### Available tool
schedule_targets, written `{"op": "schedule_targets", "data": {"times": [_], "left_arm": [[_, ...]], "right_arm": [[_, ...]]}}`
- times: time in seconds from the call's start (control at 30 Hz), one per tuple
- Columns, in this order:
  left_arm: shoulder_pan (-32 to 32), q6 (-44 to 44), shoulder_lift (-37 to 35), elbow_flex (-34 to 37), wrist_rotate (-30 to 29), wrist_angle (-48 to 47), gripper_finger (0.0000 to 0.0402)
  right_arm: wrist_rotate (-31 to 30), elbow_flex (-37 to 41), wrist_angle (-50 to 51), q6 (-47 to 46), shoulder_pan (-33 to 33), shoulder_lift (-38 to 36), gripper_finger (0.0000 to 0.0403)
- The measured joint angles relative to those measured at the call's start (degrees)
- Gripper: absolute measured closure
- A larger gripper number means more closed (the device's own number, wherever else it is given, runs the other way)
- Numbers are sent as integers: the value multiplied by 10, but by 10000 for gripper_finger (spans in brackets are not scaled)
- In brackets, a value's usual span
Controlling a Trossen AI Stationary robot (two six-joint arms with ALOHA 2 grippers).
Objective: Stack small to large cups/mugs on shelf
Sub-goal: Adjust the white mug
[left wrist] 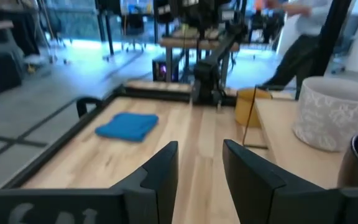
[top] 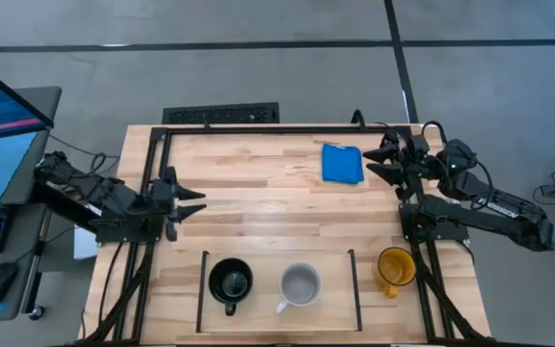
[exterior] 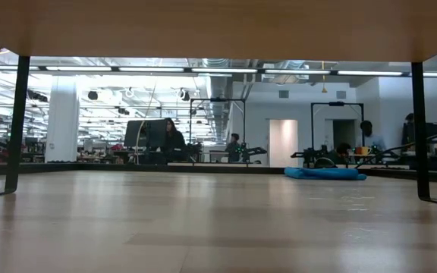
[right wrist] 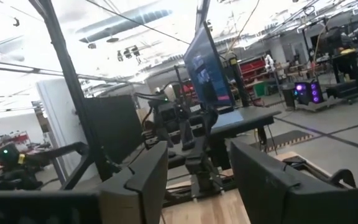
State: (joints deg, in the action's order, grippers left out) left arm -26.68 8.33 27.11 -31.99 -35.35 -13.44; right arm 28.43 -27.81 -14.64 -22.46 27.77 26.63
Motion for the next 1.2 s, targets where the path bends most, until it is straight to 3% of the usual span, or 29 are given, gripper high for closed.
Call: {"op": "schedule_targets", "data": {"times": [0.4, 0.63, 0.97, 1.2], "left_arm": [[0, -21, -73, 42, -5, 38, 283], [0, -6, -73, 42, -53, 23, 283], [0, 50, -73, 42, -52, -12, 283], [0, 54, -73, 42, -52, -16, 283]], "right_arm": [[0, 0, 0, 0, 0, 0, 169], [29, 0, 7, -2, -19, 0, 168], [-3, -102, 204, 75, -150, 58, 168], [-94, -193, 330, 80, -287, 125, 168]]}}
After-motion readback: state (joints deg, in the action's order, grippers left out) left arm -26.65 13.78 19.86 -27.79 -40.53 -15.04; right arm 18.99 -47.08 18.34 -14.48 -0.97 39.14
